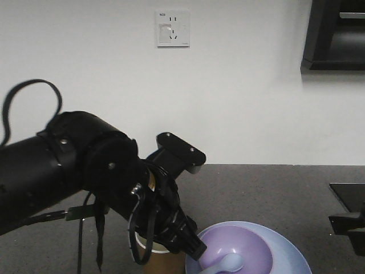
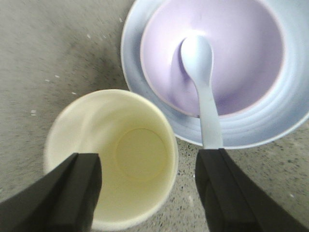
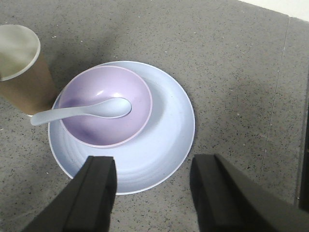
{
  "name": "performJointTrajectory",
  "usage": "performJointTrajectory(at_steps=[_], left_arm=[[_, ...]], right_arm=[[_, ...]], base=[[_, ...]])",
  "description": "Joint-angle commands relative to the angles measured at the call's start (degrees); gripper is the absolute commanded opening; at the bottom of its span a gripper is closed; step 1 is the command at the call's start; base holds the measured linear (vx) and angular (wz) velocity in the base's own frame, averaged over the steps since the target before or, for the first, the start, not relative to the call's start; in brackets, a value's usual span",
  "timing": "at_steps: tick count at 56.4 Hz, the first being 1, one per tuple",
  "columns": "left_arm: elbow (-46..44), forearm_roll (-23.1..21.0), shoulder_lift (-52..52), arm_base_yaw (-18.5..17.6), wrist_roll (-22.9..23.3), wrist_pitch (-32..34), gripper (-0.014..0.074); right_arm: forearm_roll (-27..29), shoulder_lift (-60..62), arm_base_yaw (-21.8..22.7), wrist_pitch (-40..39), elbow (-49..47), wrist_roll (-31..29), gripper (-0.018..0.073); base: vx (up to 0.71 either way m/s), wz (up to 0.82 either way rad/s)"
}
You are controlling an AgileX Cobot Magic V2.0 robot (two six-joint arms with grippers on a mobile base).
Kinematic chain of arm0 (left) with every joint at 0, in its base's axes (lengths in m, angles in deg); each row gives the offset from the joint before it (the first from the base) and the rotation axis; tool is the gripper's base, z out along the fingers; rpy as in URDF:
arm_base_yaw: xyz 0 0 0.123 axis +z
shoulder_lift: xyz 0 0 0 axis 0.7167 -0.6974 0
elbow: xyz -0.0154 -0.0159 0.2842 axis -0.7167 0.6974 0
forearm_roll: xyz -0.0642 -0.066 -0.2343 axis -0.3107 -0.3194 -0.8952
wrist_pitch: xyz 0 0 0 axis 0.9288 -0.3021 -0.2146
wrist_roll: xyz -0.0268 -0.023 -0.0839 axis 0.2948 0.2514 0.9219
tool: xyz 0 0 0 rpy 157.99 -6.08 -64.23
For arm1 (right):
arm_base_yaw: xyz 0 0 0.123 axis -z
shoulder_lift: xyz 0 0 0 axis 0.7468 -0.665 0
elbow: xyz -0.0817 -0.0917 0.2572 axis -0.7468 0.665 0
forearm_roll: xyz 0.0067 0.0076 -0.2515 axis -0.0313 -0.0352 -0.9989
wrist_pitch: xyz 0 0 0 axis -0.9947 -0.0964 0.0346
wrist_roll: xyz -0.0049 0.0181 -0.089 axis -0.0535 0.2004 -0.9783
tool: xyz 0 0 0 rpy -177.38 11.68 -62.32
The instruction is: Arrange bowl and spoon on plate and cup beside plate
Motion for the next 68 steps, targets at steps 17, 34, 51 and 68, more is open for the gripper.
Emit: performJointTrajectory(at_steps=[17,34,51,68], left_arm=[[-1.99,11.76,19.33,-0.28,4.97,-0.27,0.0477],[8.85,13.69,38.57,-0.28,5.63,2.65,-0.0009],[37.60,13.44,57.96,-0.28,9.54,24.38,-0.0006],[49.50,11.99,60.83,-0.28,11.98,30.01,-0.0006]], right_arm=[[0.27,0.78,0.01,-3.97,-1.62,-0.09,0.0390],[0.93,8.23,0.01,-8.05,-1.46,-0.09,-0.0016],[0.92,24.27,0.01,-28.54,15.63,-0.39,-0.0012],[0.97,32.02,0.01,-32.45,24.93,-0.38,-0.0012]], base=[[0.00,0.00],[0.00,0.00],[0.00,0.00],[0.00,0.00]])
